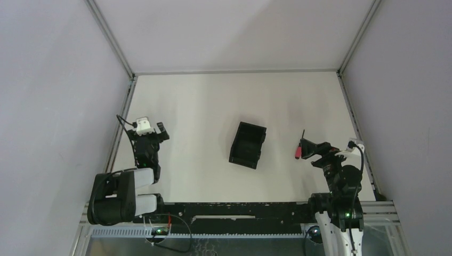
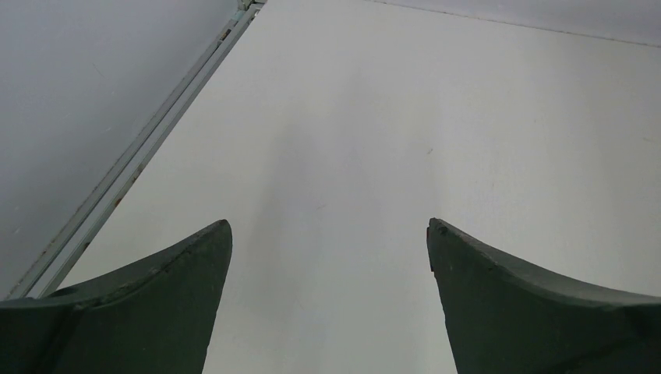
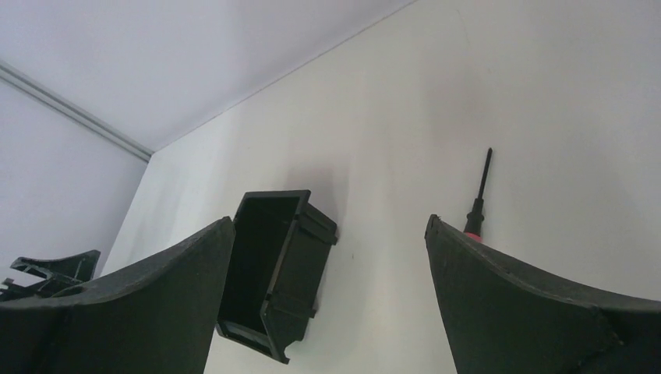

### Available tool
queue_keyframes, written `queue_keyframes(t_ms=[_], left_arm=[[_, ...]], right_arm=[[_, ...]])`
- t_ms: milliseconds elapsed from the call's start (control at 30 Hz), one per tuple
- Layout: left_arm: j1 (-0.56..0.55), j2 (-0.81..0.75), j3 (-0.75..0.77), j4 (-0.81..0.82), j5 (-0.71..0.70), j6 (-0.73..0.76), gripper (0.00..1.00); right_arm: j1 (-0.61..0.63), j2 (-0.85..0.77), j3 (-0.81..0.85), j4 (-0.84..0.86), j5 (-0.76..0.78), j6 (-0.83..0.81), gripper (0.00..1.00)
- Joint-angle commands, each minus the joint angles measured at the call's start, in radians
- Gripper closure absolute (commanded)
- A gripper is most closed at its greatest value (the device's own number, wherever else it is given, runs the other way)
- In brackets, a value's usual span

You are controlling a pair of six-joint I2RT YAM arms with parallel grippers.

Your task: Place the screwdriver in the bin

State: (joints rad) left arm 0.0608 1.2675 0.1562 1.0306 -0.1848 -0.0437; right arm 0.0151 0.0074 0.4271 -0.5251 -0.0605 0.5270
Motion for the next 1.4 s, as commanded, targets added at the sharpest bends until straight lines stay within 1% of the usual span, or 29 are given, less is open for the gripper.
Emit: queue_keyframes(t_ms=[0, 67, 133, 167, 233, 267, 433, 500, 567, 633, 733, 767, 800, 933, 1167, 1300, 1333, 1367], left_arm=[[-0.004, -0.008, 0.036, 0.031, -0.007, 0.016, 0.0], [-0.004, -0.009, 0.036, 0.031, -0.008, 0.016, 0.0], [-0.005, -0.008, 0.036, 0.031, -0.007, 0.017, 0.0], [-0.004, -0.008, 0.037, 0.031, -0.007, 0.016, 0.0], [-0.004, -0.008, 0.036, 0.031, -0.007, 0.016, 0.0], [-0.004, -0.008, 0.036, 0.031, -0.007, 0.016, 0.0], [-0.004, -0.008, 0.036, 0.031, -0.008, 0.016, 0.0], [-0.004, -0.008, 0.036, 0.031, -0.008, 0.016, 0.0], [-0.004, -0.008, 0.036, 0.031, -0.007, 0.016, 0.0], [-0.004, -0.008, 0.036, 0.031, -0.007, 0.016, 0.0], [-0.004, -0.008, 0.036, 0.031, -0.008, 0.016, 0.0], [-0.004, -0.008, 0.036, 0.031, -0.007, 0.016, 0.0], [-0.004, -0.009, 0.036, 0.031, -0.008, 0.016, 0.0], [-0.004, -0.008, 0.036, 0.031, -0.008, 0.017, 0.0], [-0.004, -0.008, 0.036, 0.031, -0.008, 0.017, 0.0], [-0.004, -0.008, 0.036, 0.031, -0.007, 0.017, 0.0], [-0.004, -0.008, 0.036, 0.031, -0.007, 0.016, 0.0], [-0.004, -0.008, 0.037, 0.031, -0.007, 0.016, 0.0]], right_arm=[[0.003, 0.005, 0.073, 0.115, -0.048, -0.04, 0.01], [0.003, 0.078, 0.129, 0.135, -0.045, -0.051, 0.02], [0.004, 0.187, 0.217, 0.119, -0.044, -0.079, 0.04], [0.005, 0.287, 0.269, 0.087, -0.028, -0.095, 0.05], [0.005, 0.455, 0.407, -0.004, 0.009, -0.126, 0.07], [0.005, 0.546, 0.504, -0.066, 0.034, -0.143, 0.08], [0.005, 0.976, 0.826, -0.38, 0.138, -0.181, 0.08], [0.002, 1.122, 0.888, -0.474, 0.146, -0.189, 0.08], [-0.005, 1.243, 0.897, -0.522, 0.133, -0.191, 0.09], [-0.007, 1.349, 0.876, -0.525, 0.115, -0.193, 0.13], [-0.006, 1.495, 0.828, -0.479, 0.123, -0.194, 0.18], [-0.006, 1.52, 0.809, -0.45, 0.128, -0.194, 0.19], [-0.006, 1.554, 0.786, -0.421, 0.133, -0.193, 0.22], [-0.002, 1.638, 0.72, -0.329, 0.134, -0.191, 0.34], [0.019, 1.734, 0.641, -0.248, 0.124, -0.196, 0.45], [0.018, 1.779, 0.621, -0.221, 0.13, -0.195, 0.56], [0.018, 1.786, 0.622, -0.219, 0.134, -0.197, 0.61], [0.019, 1.791, 0.623, -0.218, 0.136, -0.202, 0.68]])
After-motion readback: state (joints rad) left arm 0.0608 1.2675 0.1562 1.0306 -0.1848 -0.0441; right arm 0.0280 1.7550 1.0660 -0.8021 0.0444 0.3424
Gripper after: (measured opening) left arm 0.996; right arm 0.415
